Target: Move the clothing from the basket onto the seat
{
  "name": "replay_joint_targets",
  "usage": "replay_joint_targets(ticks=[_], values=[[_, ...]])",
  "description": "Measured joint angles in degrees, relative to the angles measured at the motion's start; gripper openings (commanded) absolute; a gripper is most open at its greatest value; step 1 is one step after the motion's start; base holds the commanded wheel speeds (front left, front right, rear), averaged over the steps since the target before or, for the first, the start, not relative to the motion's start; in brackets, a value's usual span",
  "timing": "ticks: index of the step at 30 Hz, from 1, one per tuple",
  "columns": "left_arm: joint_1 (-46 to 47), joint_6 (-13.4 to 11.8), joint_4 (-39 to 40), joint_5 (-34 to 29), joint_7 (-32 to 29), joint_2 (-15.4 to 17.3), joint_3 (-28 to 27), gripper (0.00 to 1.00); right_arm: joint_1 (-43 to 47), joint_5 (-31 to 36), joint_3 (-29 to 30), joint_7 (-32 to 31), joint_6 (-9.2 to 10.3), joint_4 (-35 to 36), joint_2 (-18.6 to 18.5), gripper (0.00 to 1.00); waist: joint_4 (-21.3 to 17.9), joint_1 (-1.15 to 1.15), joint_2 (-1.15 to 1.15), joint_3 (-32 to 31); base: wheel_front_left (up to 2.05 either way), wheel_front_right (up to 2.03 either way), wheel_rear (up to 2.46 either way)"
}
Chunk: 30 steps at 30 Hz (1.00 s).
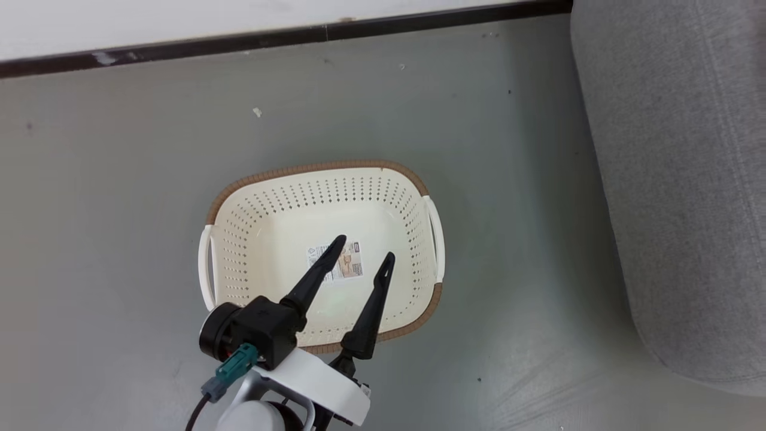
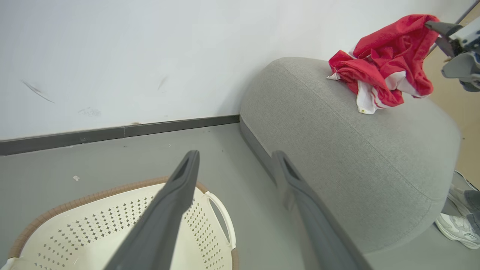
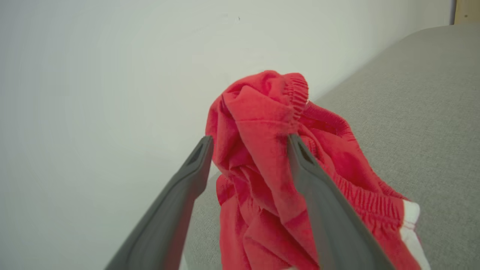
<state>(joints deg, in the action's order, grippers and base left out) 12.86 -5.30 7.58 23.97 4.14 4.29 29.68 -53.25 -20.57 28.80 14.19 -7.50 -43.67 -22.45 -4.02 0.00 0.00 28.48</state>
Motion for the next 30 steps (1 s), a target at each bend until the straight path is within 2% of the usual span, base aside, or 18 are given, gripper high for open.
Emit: replay_joint_targets(ticks=[7, 14, 17, 21, 30], values=[[-0.02, -0.05, -2.93, 1.65, 1.88, -0.19, -2.38, 1.0, 8.03, -2.55, -5.41, 0.13, 0.0, 8.08, 2.57, 1.0, -0.92, 0.0, 0.0, -3.54, 0.0, 0.0, 0.0], [-0.15, -0.6, -5.83, 2.59, 4.01, -0.3, -4.7, 1.0, 15.4, -4.53, -14.51, 0.45, 0.0, 13.62, 10.9, 1.0, -1.5, 0.0, 0.0, -7.53, 0.0, 0.0, 0.0], [-0.66, -1.31, -7.2, 2.77, 5.28, -0.4, -5.86, 1.0, 19.02, -4.57, -18.06, 0.45, 0.0, 14.59, 12.98, 1.0, -1.53, 0.0, 0.0, -9.33, 0.0, 0.0, 0.0], [-2.38, -2.33, -8.82, 4.19, 6.84, -0.55, -8.04, 1.0, 23.14, -3.91, -22.76, 0.44, 0.0, 15.67, 14.75, 1.0, -1.25, 0.0, 0.0, -11.69, 0.0, 0.0, 0.0], [-5.58, -5.19, -12.49, 4.88, 8.56, -0.27, -12.98, 1.0, 29.27, 2.04, -31.55, 0.44, 0.0, 18.72, 15.24, 1.0, 0.49, 0.0, 0.0, -16.11, 0.0, 0.0, 0.0]])
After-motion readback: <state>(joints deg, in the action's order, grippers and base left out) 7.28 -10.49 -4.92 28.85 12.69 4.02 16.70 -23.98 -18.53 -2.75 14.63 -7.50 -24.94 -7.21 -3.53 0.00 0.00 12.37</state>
